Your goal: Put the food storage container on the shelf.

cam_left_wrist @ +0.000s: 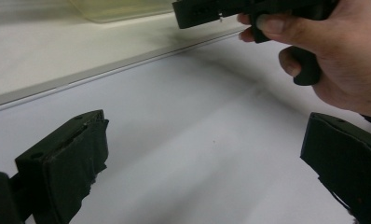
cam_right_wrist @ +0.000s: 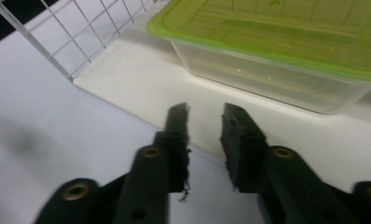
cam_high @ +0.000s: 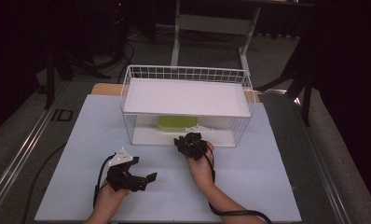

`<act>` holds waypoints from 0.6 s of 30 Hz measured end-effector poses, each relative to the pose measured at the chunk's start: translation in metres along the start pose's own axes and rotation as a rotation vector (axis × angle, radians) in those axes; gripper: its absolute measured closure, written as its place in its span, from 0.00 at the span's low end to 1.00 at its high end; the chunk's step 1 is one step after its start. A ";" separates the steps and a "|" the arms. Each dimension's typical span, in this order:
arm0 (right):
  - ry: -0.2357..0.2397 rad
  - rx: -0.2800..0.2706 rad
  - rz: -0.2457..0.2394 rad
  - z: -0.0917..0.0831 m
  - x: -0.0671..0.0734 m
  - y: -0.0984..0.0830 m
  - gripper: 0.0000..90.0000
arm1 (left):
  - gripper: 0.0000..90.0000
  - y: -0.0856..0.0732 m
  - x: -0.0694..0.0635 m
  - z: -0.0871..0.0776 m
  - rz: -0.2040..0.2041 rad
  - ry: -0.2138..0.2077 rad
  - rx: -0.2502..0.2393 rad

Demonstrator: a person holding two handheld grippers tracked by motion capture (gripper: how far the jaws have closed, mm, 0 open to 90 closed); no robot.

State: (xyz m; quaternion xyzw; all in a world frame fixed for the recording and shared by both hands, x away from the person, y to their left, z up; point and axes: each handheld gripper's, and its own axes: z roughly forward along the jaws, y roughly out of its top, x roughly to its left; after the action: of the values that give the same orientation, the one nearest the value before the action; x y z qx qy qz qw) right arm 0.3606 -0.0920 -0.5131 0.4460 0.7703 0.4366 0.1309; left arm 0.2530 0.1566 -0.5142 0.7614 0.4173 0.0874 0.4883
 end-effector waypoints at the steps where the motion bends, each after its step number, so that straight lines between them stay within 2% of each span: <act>1: 0.006 0.001 0.002 -0.002 -0.001 0.000 0.71 | 0.02 0.001 -0.001 0.000 0.001 -0.003 -0.001; 6: 0.005 -0.011 -0.021 -0.016 -0.003 -0.001 0.57 | 0.02 0.004 -0.002 -0.001 0.007 -0.008 0.000; 8: 0.006 -0.013 -0.039 -0.020 -0.003 -0.002 0.49 | 0.02 0.006 -0.003 -0.001 0.005 -0.031 0.005; 9: 0.014 -0.014 -0.045 -0.022 -0.003 -0.002 0.41 | 0.02 0.007 -0.003 -0.001 -0.005 -0.049 0.007; 10: 0.031 -0.011 -0.047 -0.024 -0.003 -0.003 0.38 | 0.02 0.007 -0.003 -0.001 -0.005 -0.049 0.007; 11: 0.031 -0.011 -0.047 -0.024 -0.003 -0.003 0.38 | 0.02 0.011 -0.003 -0.002 -0.008 -0.072 0.005; 12: 0.061 -0.017 -0.043 -0.029 -0.003 -0.004 0.30 | 0.02 0.013 -0.004 -0.004 0.002 -0.065 0.006; 17: 0.109 -0.029 -0.038 -0.039 -0.003 -0.007 0.24 | 0.02 0.017 -0.008 -0.008 0.039 -0.058 0.007; 18: 0.127 -0.021 -0.063 -0.044 -0.001 -0.009 0.19 | 0.02 0.017 -0.009 -0.009 0.035 -0.064 0.003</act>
State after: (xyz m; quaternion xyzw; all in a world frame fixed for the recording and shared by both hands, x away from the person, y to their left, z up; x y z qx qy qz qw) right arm 0.3301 -0.1195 -0.4942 0.3917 0.7860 0.4678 0.1002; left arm 0.2524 0.1531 -0.4933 0.7719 0.3881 0.0710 0.4985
